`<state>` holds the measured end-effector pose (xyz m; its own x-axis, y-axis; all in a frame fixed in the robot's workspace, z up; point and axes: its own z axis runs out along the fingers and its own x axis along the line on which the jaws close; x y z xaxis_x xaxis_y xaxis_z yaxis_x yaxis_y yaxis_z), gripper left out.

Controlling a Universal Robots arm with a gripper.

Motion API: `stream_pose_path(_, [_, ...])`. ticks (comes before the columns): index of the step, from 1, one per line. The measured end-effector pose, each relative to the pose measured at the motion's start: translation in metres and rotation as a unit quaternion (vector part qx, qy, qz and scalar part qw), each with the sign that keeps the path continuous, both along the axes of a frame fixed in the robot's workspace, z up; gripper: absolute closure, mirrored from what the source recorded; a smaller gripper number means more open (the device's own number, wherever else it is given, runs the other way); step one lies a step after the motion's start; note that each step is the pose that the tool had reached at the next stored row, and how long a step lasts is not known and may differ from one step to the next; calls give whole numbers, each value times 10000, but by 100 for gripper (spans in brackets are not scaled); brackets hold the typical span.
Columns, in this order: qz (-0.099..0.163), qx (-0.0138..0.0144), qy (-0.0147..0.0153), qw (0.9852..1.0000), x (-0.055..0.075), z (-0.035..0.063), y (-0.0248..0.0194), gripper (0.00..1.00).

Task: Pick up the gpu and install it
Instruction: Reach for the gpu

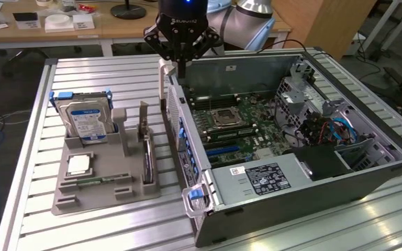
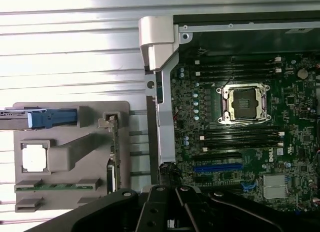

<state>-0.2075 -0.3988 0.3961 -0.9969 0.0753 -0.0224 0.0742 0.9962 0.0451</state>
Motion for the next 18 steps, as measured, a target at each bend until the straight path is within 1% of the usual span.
stream_pose_path(15, [0,0,0,10000,-5,0,0,89])
stream_pose_path(18, [0,0,0,10000,-24,0,0,89])
